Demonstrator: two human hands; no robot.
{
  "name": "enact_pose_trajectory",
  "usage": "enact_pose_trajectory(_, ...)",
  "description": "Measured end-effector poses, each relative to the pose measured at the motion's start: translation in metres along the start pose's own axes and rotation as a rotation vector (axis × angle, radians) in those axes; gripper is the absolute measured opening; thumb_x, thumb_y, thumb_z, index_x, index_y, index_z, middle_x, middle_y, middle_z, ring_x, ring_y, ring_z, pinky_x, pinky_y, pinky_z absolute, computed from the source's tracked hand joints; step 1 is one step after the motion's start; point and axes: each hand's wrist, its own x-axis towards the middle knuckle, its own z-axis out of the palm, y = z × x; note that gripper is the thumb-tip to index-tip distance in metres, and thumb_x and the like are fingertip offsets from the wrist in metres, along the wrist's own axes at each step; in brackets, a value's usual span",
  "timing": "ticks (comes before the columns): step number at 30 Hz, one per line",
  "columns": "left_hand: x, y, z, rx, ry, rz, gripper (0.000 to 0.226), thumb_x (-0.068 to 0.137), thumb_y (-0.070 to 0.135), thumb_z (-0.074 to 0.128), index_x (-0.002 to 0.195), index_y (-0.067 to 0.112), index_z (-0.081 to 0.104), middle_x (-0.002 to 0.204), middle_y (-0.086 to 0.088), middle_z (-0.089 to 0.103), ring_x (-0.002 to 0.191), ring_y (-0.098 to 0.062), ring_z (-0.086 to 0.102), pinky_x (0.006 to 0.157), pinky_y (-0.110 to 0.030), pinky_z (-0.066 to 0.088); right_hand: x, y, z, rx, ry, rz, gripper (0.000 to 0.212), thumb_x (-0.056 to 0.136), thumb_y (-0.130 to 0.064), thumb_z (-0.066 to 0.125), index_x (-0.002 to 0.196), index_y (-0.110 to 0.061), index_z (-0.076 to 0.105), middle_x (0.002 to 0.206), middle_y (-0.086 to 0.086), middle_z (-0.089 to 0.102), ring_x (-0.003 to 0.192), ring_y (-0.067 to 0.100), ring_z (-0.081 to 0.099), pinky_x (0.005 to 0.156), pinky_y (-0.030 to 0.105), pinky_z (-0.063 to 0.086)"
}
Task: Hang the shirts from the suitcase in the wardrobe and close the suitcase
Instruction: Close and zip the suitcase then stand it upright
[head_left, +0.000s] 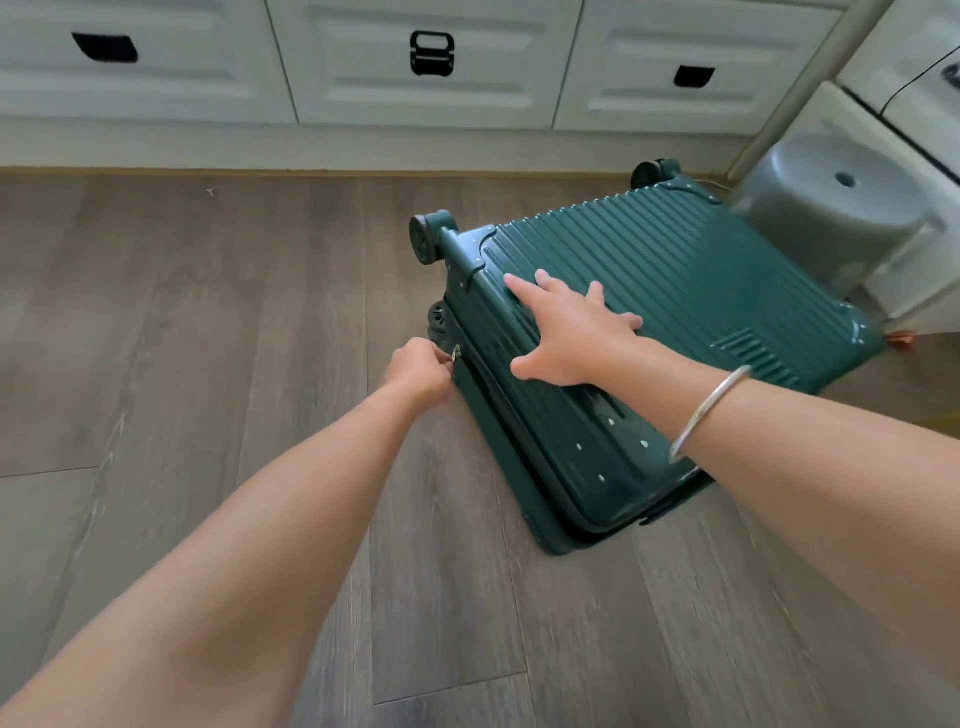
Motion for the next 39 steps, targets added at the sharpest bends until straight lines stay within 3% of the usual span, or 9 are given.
enact_pose_trajectory(3, 0.011, 0.000, -0.008, -0.011, 0.064, 0.011, 0.026, 0.095, 0.014, 0.049, 0.112, 0.012, 0.069, 0.105, -0.016, 0.071, 0.091, -0.036, 0.068, 0.089, -0.042, 0.054, 0.021, -0.017, -0.004, 0.044, 0.015, 0.006, 0.088, 0.086, -0.028, 0.062, 0.150, -0.043, 0.004, 0.162, -0.009, -0.003, 0.146, 0.044, -0.006, 0.097, 0.082, 0.013)
enact_pose_trajectory(10, 0.030, -0.008, -0.023, -0.077, 0.060, -0.022, 0.026, 0.097, 0.016, 0.050, 0.114, 0.014, 0.070, 0.109, -0.014, 0.071, 0.102, -0.035, 0.065, 0.089, -0.041, 0.055, 0.071, -0.052, -0.008, 0.111, 0.063, 0.081, 0.084, 0.090, -0.028, 0.060, 0.151, -0.041, 0.004, 0.162, -0.007, -0.007, 0.145, 0.047, -0.008, 0.095, 0.084, 0.011)
enact_pose_trajectory(17, 0.043, -0.024, -0.048, -0.081, 0.009, -0.030, 0.025, 0.098, 0.012, 0.049, 0.113, 0.010, 0.069, 0.086, -0.008, 0.066, 0.056, -0.007, 0.051, 0.073, -0.024, 0.048, 0.119, -0.080, -0.013, 0.195, 0.080, 0.133, 0.081, 0.091, -0.029, 0.057, 0.151, -0.040, 0.004, 0.162, -0.011, -0.008, 0.143, 0.050, -0.013, 0.092, 0.086, 0.006)
enact_pose_trajectory(21, 0.041, -0.023, -0.044, -0.108, 0.041, -0.060, 0.029, 0.097, 0.012, 0.045, 0.112, 0.012, 0.069, 0.093, -0.011, 0.070, 0.072, -0.019, 0.063, 0.084, -0.030, 0.054, 0.114, -0.063, -0.014, 0.156, -0.053, -0.010, 0.112, 0.064, -0.077, 0.062, 0.150, -0.043, 0.000, 0.161, -0.001, -0.014, 0.144, 0.044, -0.018, 0.105, 0.077, 0.004)
enact_pose_trajectory(25, 0.031, -0.010, -0.033, -0.078, -0.005, -0.095, 0.032, 0.092, 0.009, 0.033, 0.092, 0.014, 0.065, 0.088, -0.016, 0.064, 0.082, -0.033, 0.066, 0.087, -0.033, 0.054, 0.065, -0.034, -0.018, -0.037, -0.171, -0.243, 0.123, 0.053, -0.075, 0.073, 0.148, -0.049, -0.001, 0.157, -0.004, -0.030, 0.144, 0.024, -0.029, 0.111, 0.069, -0.003)
enact_pose_trajectory(28, 0.034, -0.004, -0.022, -0.039, 0.032, -0.136, 0.034, 0.095, 0.015, 0.033, 0.108, 0.004, 0.063, 0.104, -0.020, 0.065, 0.095, -0.035, 0.065, 0.076, -0.030, 0.044, 0.040, -0.015, -0.006, -0.157, -0.220, -0.285, 0.138, 0.047, -0.068, 0.080, 0.145, -0.051, -0.016, 0.155, -0.003, -0.034, 0.142, 0.022, -0.033, 0.112, 0.065, -0.009)
enact_pose_trajectory(31, 0.035, -0.005, -0.018, 0.003, 0.092, -0.139, 0.036, 0.099, 0.022, 0.034, 0.112, 0.001, 0.061, 0.114, -0.019, 0.063, 0.091, -0.033, 0.058, 0.075, -0.029, 0.039, 0.027, -0.005, 0.008, -0.320, -0.098, -0.361, 0.136, 0.055, -0.054, 0.084, 0.145, -0.049, -0.018, 0.157, -0.001, -0.029, 0.146, 0.027, -0.024, 0.112, 0.069, 0.001)
enact_pose_trajectory(36, 0.034, -0.014, -0.027, -0.006, 0.084, -0.125, 0.027, 0.098, 0.018, 0.042, 0.100, 0.004, 0.064, 0.108, -0.018, 0.067, 0.098, -0.036, 0.065, 0.090, -0.039, 0.053, 0.025, -0.001, -0.003, -0.234, 0.067, -0.519, 0.107, 0.070, -0.045, 0.077, 0.150, -0.043, 0.007, 0.162, -0.005, 0.000, 0.150, 0.023, 0.002, 0.114, 0.062, 0.017)
enact_pose_trajectory(39, 0.032, -0.019, -0.034, -0.035, 0.040, -0.136, 0.022, 0.099, 0.017, 0.044, 0.092, 0.006, 0.062, 0.101, -0.017, 0.067, 0.084, -0.031, 0.064, 0.073, -0.031, 0.052, 0.030, -0.013, -0.011, -0.185, 0.089, -0.512, 0.105, 0.071, -0.046, 0.077, 0.151, -0.040, 0.011, 0.162, -0.003, 0.006, 0.150, 0.024, 0.006, 0.114, 0.064, 0.018)
